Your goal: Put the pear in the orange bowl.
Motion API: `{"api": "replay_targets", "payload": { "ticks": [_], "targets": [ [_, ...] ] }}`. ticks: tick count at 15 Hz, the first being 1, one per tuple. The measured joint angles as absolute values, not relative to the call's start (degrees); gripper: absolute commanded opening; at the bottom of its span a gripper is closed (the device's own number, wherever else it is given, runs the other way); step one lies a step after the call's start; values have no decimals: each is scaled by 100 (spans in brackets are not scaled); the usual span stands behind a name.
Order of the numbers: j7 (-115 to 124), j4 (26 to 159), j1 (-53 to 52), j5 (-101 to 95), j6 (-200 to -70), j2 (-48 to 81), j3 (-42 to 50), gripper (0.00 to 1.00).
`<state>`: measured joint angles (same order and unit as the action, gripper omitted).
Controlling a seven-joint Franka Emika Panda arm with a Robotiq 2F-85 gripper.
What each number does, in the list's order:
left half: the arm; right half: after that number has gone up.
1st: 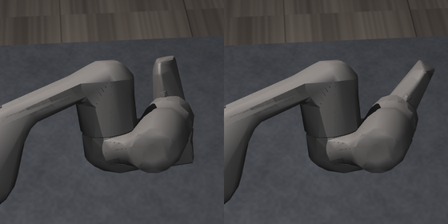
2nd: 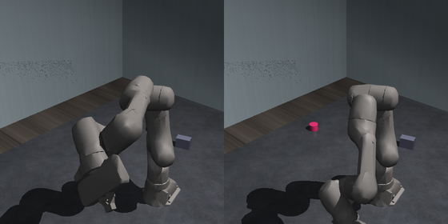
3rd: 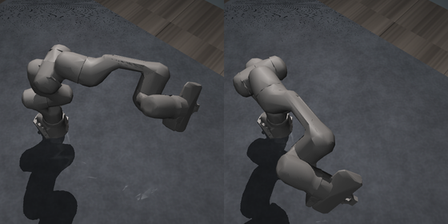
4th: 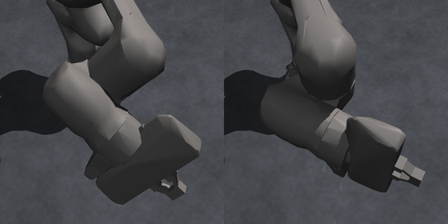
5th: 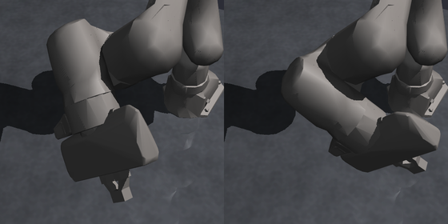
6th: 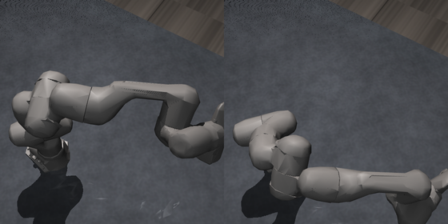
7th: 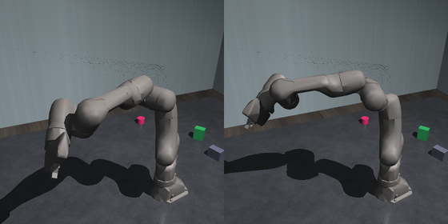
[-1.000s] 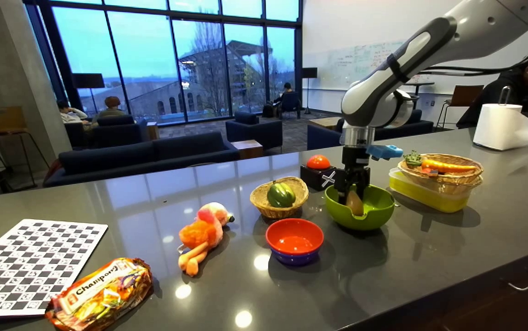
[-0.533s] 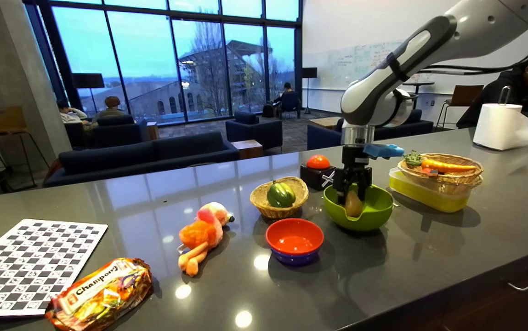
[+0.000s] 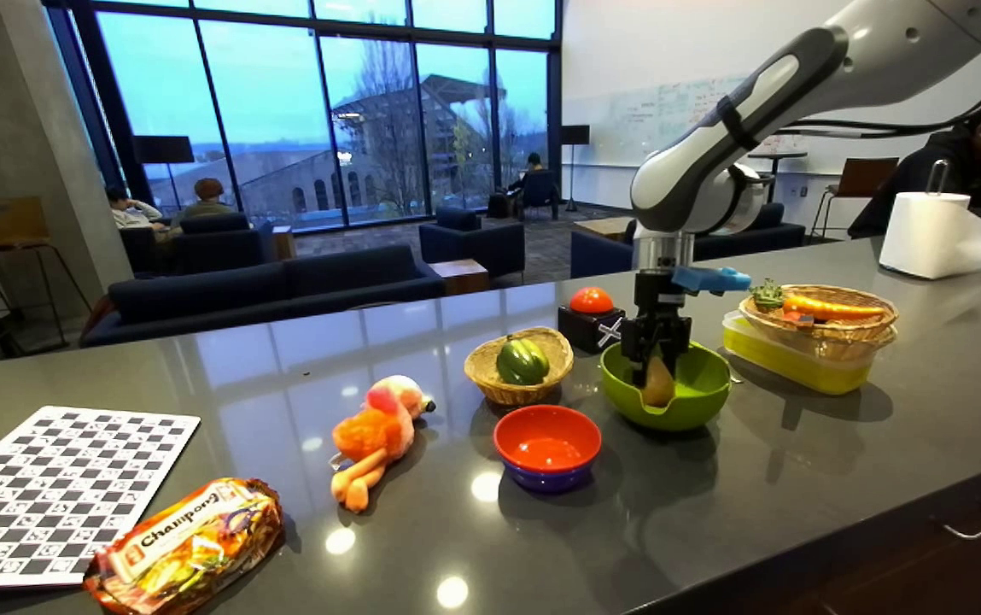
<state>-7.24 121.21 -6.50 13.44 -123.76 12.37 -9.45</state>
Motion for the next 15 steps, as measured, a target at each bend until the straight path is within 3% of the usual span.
{"api": "replay_targets", "payload": {
  "ticks": [15],
  "targets": [
    [-369,12130,-944,1208,-12241,890,-1021,47]
  ]
}}
